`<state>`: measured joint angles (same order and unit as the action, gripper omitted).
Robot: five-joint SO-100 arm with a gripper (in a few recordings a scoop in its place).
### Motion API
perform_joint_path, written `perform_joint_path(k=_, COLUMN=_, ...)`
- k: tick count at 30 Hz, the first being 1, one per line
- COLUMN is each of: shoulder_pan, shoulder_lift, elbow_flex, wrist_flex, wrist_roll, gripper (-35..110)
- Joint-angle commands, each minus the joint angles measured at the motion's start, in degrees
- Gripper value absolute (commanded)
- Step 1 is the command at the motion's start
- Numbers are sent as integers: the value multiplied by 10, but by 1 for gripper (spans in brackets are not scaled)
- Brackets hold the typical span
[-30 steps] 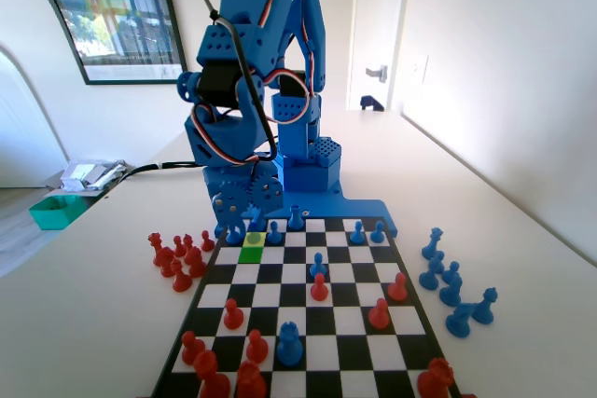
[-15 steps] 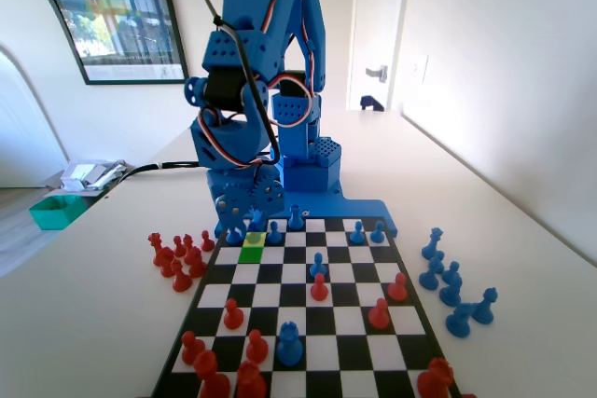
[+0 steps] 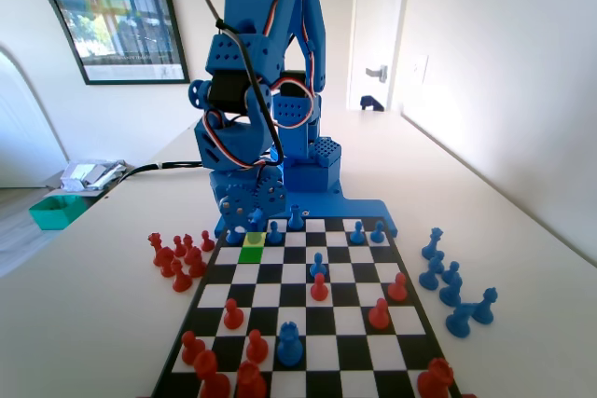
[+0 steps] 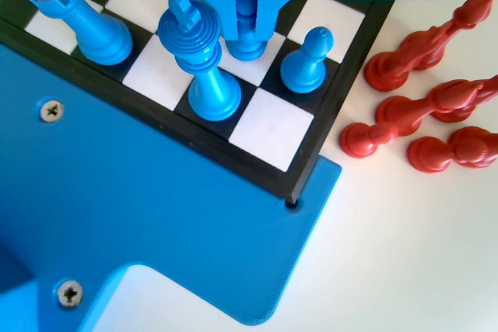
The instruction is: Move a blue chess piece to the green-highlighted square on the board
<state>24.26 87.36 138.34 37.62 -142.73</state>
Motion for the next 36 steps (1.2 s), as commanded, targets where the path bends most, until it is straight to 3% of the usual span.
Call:
perform_joint_path(k=1, shoulder_pan=8, shoulder_lift=8, elbow_flex=-4, wrist_flex=11, wrist_roll=-8, gripper=1)
perform_joint_path(k=10, shoulder_pan=-6, shoulder_lift=11, elbow_flex=-99, wrist_flex=131, wrist_roll=30, gripper=1)
perform_joint_path(k=17, shoulder_pan=-32, shoulder_lift=-6, elbow_flex=-160, wrist_flex=168, wrist_roll=75, gripper=1)
perform_joint_path(k=36, shoulder_pan=-41, shoulder_lift=-46, elbow_flex=-99, wrist_flex=31, wrist_roll=90, gripper=1)
